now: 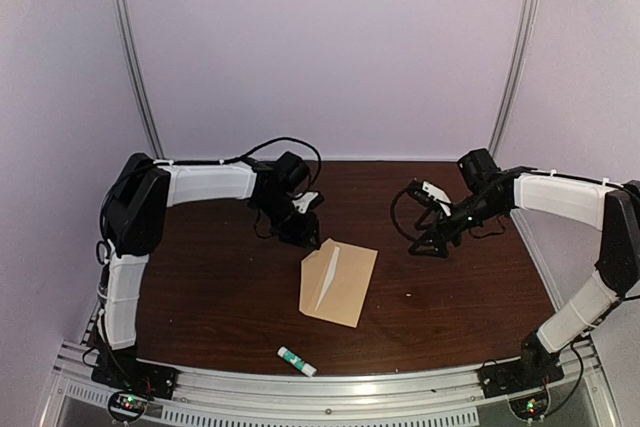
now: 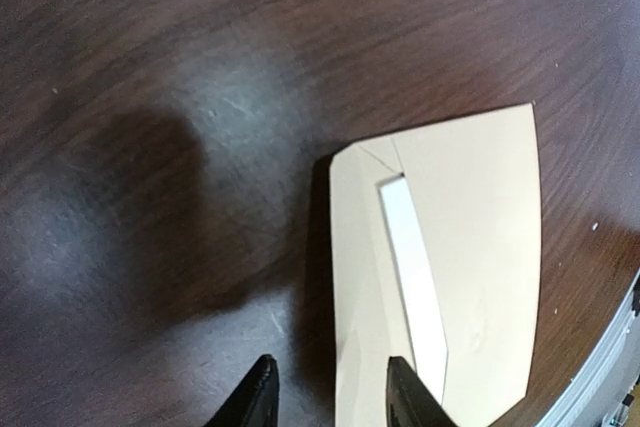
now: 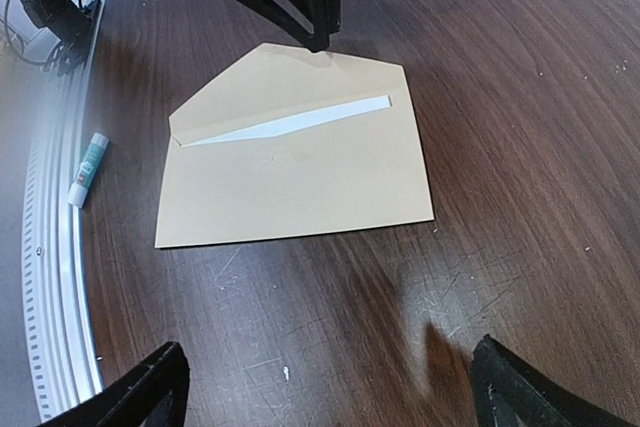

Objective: Place the letter into the envelope and seal it

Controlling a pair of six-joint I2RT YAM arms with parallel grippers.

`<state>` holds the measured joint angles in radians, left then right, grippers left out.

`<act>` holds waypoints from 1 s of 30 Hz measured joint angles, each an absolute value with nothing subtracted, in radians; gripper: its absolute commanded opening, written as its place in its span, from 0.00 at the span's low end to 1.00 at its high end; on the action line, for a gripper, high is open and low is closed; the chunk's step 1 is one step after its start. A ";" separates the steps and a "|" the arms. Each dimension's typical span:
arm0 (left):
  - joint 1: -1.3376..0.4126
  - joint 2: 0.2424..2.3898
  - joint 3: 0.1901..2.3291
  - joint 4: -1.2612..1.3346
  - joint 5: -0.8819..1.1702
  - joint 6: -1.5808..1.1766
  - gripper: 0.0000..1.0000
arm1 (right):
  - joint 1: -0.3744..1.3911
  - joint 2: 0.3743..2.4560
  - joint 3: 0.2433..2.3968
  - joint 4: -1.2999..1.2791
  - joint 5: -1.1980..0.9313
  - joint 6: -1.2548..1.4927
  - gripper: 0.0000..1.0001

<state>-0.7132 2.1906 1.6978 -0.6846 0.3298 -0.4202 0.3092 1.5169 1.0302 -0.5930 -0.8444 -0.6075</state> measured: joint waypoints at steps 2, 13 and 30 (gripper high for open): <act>-0.713 2.193 1.698 -0.705 0.363 -0.410 0.27 | 0.310 1.517 1.030 -0.596 -0.844 -0.609 0.99; -0.713 2.245 1.700 -0.734 0.496 -0.411 0.05 | 0.316 1.517 1.030 -0.609 -0.844 -0.626 0.99; -0.701 2.032 1.267 -0.337 0.511 -0.774 0.00 | 0.317 1.517 1.030 -0.616 -0.836 -0.635 0.99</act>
<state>-0.7013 2.0315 1.2667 -0.3374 0.5110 -0.7738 0.3168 1.5169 1.0302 -0.6163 -0.8364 -0.6346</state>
